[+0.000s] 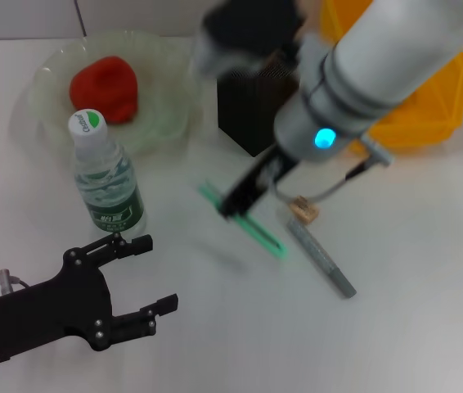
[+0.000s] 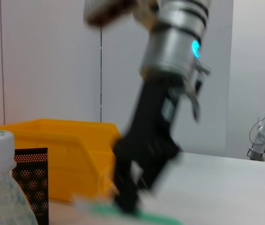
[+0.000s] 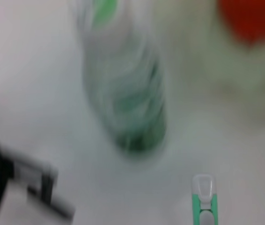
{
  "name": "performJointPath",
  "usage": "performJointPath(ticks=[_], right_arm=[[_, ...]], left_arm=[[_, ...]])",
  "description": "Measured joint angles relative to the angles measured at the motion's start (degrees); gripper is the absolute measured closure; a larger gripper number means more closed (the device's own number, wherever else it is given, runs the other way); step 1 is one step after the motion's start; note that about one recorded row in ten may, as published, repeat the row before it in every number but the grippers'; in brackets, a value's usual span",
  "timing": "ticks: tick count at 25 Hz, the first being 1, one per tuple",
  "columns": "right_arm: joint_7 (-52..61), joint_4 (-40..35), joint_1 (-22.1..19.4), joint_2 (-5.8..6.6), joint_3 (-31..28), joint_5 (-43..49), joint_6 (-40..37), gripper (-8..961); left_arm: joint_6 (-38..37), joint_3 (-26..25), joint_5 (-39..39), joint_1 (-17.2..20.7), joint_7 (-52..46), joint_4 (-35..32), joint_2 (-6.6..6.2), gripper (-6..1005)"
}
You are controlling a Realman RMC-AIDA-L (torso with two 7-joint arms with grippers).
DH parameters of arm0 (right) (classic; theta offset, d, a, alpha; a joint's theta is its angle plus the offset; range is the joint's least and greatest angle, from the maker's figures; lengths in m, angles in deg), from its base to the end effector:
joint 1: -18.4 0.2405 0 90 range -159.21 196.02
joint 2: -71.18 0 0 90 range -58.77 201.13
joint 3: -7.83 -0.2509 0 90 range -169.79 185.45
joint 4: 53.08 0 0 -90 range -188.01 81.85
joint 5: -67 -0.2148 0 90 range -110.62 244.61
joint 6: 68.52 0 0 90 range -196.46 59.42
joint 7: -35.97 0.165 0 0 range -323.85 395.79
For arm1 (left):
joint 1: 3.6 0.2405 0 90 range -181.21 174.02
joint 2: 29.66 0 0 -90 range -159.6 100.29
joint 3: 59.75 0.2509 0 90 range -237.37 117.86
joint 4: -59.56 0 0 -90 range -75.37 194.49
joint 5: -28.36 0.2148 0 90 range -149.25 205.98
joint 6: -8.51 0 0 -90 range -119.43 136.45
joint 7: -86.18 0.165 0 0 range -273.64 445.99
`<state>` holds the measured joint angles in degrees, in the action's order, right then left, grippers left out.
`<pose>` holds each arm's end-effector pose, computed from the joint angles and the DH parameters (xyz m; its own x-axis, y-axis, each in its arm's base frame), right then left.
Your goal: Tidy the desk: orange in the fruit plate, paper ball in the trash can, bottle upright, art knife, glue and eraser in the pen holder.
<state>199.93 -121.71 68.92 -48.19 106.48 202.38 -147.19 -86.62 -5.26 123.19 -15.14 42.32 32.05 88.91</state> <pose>0.0740 0.3557 -0.1019 0.7993 -0.5652 0.2043 -0.5054 -0.8161 -0.2805 -0.3013 0.2252 -0.0436 0.7905 0.0723 0.6082 0.2863 -0.9215 -0.2626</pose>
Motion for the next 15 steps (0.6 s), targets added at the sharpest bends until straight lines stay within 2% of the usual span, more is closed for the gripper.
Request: performJointPath(ticks=[4, 6, 8, 11, 12, 13, 14, 15], right_arm=[[-7.3, -11.3, -8.4, -0.11, -10.5, -1.3, 5.6, 772], [-12.0, -14.7, -13.3, -0.09, -12.8, -3.7, 12.0, 769], [-20.7, -16.1, -18.6, 0.01, -13.5, -10.3, 21.1, 767], [-39.0, -12.6, -23.6, 0.04, -13.7, -25.6, 31.2, 763], [-46.1, -10.1, -24.0, 0.02, -13.7, -31.9, 32.7, 762], [-61.9, -3.2, -23.8, -0.01, -13.7, -46.1, 33.9, 760], [-69.0, 0.7, -23.3, 0.0, -13.7, -52.1, 33.9, 759], [-69.0, 0.7, -23.3, 0.0, -13.7, -52.1, 33.9, 758]], left_arm=[[-0.2, -0.1, 0.0, 0.0, 0.0, 0.0, -0.01, 185], [-0.2, 0.0, 0.0, -0.1, -0.1, -0.1, -0.01, 185], [-0.2, 0.2, 0.0, -0.2, -0.2, -0.1, -0.01, 185], [-0.2, 0.3, 0.0, -0.6, -0.2, 0.0, -0.01, 185], [-0.1, 0.3, 0.0, -0.7, -0.3, 0.0, 0.01, 185], [0.0, 0.3, 0.0, -0.8, -0.3, 0.0, 0.03, 185], [0.1, 0.3, 0.1, -1.0, -0.3, 0.0, 0.07, 185], [0.2, 0.3, 0.1, -1.1, -0.3, 0.0, 0.1, 185]])
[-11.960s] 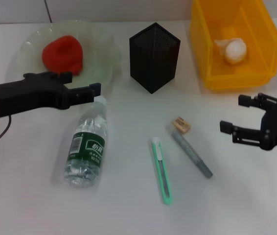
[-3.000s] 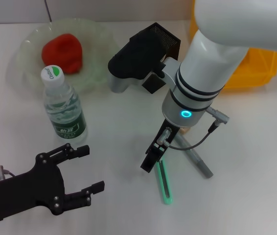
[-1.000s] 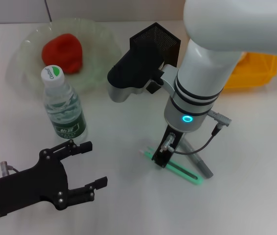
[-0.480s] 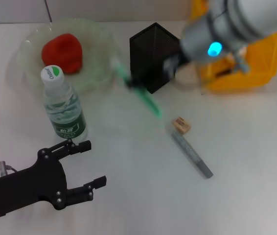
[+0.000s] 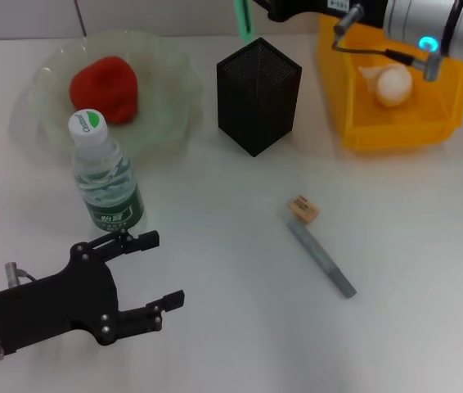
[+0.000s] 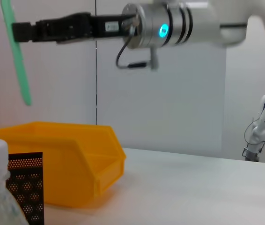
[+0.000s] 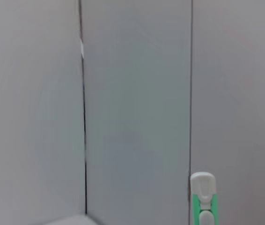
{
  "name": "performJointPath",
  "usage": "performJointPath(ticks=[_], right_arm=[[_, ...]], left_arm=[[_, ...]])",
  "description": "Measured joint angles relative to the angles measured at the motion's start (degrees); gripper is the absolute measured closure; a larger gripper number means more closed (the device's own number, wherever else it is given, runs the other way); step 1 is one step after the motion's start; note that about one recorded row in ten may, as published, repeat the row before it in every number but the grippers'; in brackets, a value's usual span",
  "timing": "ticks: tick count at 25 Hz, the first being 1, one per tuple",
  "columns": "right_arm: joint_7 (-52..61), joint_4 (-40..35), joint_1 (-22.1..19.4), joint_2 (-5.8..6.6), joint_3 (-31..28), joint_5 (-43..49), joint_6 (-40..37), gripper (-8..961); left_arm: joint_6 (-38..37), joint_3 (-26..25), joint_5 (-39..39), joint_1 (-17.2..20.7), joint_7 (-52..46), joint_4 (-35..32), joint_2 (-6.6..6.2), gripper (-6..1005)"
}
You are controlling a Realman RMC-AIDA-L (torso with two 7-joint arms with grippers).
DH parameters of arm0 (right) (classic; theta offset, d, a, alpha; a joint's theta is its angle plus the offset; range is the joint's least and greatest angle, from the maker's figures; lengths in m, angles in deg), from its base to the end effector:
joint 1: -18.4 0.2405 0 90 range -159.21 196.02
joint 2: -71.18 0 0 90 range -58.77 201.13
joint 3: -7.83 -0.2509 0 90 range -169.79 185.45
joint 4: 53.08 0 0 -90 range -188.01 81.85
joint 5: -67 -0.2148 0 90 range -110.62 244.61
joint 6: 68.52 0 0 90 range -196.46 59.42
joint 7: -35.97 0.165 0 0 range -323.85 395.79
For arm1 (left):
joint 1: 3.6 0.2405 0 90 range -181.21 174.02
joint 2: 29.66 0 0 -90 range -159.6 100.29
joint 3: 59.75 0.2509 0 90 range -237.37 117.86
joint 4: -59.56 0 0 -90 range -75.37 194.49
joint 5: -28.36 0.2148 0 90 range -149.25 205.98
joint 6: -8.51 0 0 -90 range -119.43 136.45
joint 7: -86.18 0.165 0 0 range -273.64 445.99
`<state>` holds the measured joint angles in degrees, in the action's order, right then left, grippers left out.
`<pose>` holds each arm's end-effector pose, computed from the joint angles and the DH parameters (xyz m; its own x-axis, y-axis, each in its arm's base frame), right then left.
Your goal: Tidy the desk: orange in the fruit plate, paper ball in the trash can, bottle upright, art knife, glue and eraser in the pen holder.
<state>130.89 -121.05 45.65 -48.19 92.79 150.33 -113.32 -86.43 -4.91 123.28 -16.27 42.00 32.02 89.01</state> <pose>0.0957 0.4111 -0.0138 0.7818 -0.0556 -0.6210 -0.4070 -0.8001 -0.4407 -0.2965 0.2306 -0.0453 0.7922 0.0639 0.6069 0.2702 -0.9284 -0.2550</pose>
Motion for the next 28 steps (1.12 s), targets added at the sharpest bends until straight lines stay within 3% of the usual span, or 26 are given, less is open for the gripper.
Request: performJointPath(ticks=[3, 10, 20, 28], right_arm=[[-22.2, 12.4, 2.2, 0.0, 0.1, -18.5, -0.4, 754], [-39.1, 27.6, 6.0, -0.13, 0.2, -34.5, -3.1, 746], [-41.7, 39.3, 11.4, 0.01, -1.2, -36.2, -4.4, 733], [-41.8, 39.4, 10.2, -0.21, -1.0, -35.8, -4.5, 723]], left_arm=[[0.1, 0.1, 0.1, -0.3, -0.1, 0.0, 0.07, 185], [0.1, 0.2, 0.3, -0.3, 0.0, 0.6, 0.06, 185], [0.1, 0.3, 0.3, -0.2, 0.3, 0.8, 0.08, 185], [0.1, 0.3, 0.3, -0.2, 0.3, 0.8, 0.07, 185]])
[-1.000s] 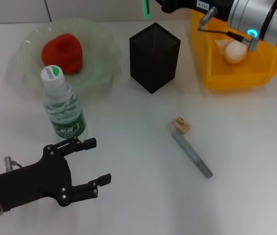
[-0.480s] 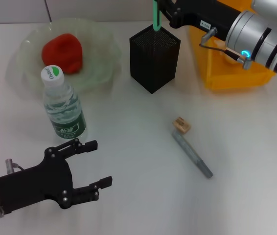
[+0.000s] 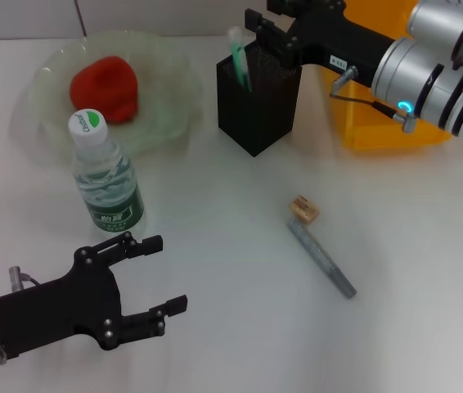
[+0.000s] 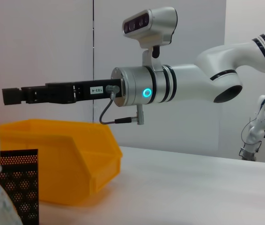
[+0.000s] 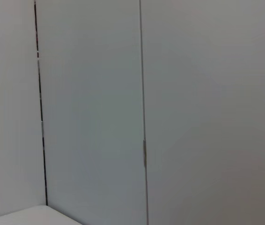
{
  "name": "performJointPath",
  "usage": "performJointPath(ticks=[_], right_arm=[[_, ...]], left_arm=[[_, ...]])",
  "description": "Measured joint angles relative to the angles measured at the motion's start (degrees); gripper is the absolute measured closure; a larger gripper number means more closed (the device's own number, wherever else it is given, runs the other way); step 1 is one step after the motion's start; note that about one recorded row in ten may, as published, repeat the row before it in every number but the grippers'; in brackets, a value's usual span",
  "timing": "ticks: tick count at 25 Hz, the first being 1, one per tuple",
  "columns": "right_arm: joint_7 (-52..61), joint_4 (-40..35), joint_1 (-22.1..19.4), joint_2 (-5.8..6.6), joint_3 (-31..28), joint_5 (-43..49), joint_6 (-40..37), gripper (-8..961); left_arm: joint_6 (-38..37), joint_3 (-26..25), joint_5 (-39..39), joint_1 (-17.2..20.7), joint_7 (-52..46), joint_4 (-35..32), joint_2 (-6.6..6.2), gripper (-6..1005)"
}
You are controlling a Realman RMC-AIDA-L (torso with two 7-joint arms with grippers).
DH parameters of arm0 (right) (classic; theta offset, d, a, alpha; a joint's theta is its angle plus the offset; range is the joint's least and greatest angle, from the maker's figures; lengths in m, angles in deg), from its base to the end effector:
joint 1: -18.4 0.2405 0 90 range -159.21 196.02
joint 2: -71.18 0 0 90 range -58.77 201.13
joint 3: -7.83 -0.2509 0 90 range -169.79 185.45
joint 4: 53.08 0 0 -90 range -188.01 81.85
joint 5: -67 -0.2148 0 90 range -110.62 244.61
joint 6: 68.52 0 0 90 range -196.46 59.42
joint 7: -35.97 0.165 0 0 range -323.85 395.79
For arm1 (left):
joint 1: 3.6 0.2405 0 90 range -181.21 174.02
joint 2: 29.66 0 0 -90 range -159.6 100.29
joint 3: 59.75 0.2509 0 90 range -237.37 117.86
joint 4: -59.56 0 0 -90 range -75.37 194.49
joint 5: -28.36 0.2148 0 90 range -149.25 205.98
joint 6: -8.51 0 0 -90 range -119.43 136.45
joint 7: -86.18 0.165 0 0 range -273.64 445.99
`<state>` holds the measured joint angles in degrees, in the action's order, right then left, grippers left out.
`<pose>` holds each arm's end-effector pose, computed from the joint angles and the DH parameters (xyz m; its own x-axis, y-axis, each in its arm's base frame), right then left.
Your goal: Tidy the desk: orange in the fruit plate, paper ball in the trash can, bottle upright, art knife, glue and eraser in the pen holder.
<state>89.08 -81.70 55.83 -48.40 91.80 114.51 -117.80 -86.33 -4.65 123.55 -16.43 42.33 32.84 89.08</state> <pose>0.1702 0.4287 -0.0620 0.7439 -0.0635 -0.6652 -0.4880 -0.7317 -0.4758 -0.2965 0.2284 -0.0487 0.7914 0.0717 0.6070 0.2715 -0.9310 -0.2440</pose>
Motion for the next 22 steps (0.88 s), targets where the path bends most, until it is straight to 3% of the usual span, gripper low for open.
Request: performJointPath(ticks=[3, 6, 9, 10, 11, 12, 15, 16, 17, 18, 22], right_arm=[[0.0, -2.3, -2.0, 0.0, 0.0, 0.0, -0.8, 650], [2.6, -8.9, -6.6, 0.18, 0.0, 0.0, -3.2, 542], [12.2, -21.2, -13.1, 0.46, -0.2, 2.7, -4.0, 532], [23.5, -31.1, -16.4, 0.58, -1.2, 9.2, -3.9, 529], [23.5, -31.1, -16.4, 0.58, -1.2, 9.2, -3.9, 526], [32.7, -36.8, -17.6, 0.56, -2.3, 16.1, -4.2, 523], [58.1, -49.6, -17.7, 0.44, -4.7, 37.9, -8.3, 389], [68.6, -53.8, -16.7, 0.4, -4.9, 48.4, -12.2, 345], [84.0, -58.4, -13.6, 0.42, -5.0, 65.2, -20.4, 300], [84.0, -58.4, -13.6, 0.42, -5.0, 65.2, -20.4, 267], [102.9, -60.1, -6.8, 0.36, -4.1, 87.6, -33.5, 137]], left_arm=[[0.0, 0.0, 0.0, 0.0, 0.0, 0.0, 0.0, 185], [-0.1, 0.0, 0.0, -0.1, 0.0, 0.0, 0.0, 185], [-0.1, 0.0, 0.0, -0.1, -0.1, 0.0, -0.06, 185], [-0.1, 0.0, 0.0, -0.1, -0.2, 0.0, -0.13, 185], [-0.1, 0.0, 0.0, -0.1, -0.2, 0.0, -0.14, 185], [-0.1, 0.0, 0.0, -0.1, -0.3, 0.0, -0.16, 185], [-0.1, 0.0, 0.0, -0.2, -0.3, 0.0, -0.1, 185], [-0.1, 0.0, 0.0, -0.2, -0.4, 0.0, -0.12, 185], [-0.1, 0.0, 0.0, -0.2, -0.4, 0.0, -0.11, 185], [-0.1, 0.0, 0.0, -0.2, -0.4, 0.0, -0.11, 185], [-0.3, 0.0, 0.0, -0.3, -0.4, 0.0, -0.08, 185]])
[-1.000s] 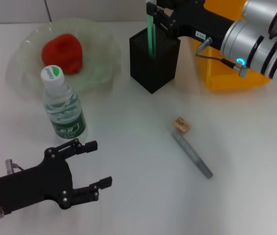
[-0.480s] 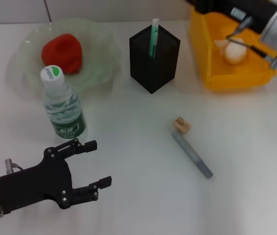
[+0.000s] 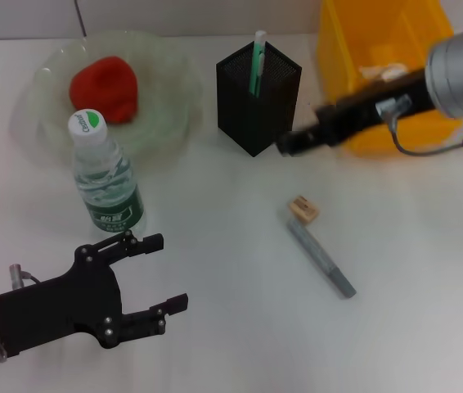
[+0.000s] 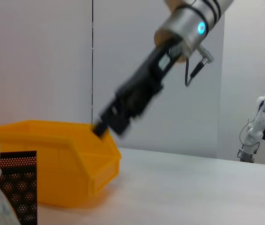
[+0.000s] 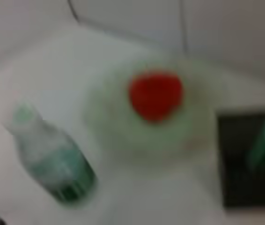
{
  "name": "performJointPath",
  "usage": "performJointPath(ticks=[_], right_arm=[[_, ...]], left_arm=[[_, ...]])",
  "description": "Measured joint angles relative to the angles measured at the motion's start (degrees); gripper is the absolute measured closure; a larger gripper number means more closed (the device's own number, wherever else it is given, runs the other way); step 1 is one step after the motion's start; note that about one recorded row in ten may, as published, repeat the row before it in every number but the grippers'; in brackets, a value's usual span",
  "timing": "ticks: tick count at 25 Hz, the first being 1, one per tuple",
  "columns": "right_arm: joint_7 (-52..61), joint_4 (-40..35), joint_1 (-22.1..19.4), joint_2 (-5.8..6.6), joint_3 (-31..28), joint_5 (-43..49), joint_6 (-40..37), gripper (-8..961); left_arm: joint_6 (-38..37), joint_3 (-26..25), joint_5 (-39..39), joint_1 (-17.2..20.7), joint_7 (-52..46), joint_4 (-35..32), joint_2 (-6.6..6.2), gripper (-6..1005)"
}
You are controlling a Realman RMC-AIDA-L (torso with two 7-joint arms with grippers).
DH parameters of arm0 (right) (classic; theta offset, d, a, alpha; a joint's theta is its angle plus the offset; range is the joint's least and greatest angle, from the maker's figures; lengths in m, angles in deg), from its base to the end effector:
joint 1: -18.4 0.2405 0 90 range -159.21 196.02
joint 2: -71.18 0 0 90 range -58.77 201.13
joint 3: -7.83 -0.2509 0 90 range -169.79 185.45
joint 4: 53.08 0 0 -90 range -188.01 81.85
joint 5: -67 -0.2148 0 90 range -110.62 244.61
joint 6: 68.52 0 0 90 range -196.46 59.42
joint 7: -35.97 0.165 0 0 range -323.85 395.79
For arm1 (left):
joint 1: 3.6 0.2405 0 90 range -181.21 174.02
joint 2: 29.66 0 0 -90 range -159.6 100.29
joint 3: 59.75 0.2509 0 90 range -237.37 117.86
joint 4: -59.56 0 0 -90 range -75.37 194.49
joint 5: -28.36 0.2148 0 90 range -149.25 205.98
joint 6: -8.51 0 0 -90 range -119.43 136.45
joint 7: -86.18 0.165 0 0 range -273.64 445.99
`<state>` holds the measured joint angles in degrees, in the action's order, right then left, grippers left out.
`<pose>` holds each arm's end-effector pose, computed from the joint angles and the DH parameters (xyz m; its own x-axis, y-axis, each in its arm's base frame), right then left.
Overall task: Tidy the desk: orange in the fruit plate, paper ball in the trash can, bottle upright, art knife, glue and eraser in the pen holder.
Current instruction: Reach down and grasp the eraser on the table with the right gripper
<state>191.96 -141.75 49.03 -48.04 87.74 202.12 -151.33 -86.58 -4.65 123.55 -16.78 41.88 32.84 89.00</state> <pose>0.1219 0.3620 -0.0049 0.7565 -0.6408 -0.1308 -0.6407 -0.6859 -0.3451 -0.2949 0.2299 -0.0481 0.7889 0.0729 0.6102 0.2700 -0.9331 -0.2376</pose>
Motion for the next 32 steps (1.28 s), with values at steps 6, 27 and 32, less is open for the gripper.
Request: performJointPath(ticks=[6, 27, 32], right_arm=[[6.9, 6.9, 6.7, -0.13, 5.1, 10.9, -3.9, 105], [8.6, 21.9, 14.6, -0.57, 15.8, 18.9, 2.1, 119], [9.4, 24.1, 15.4, -0.58, 16.9, 18.7, 4.1, 120]], left_arm=[[-0.1, 0.0, 0.0, 0.0, 0.0, 0.0, 0.0, 185], [-0.5, 0.0, 0.0, 0.0, -0.2, -0.4, -0.09, 185], [-0.7, 0.0, -0.1, 0.0, -0.2, -0.3, -0.1, 185]])
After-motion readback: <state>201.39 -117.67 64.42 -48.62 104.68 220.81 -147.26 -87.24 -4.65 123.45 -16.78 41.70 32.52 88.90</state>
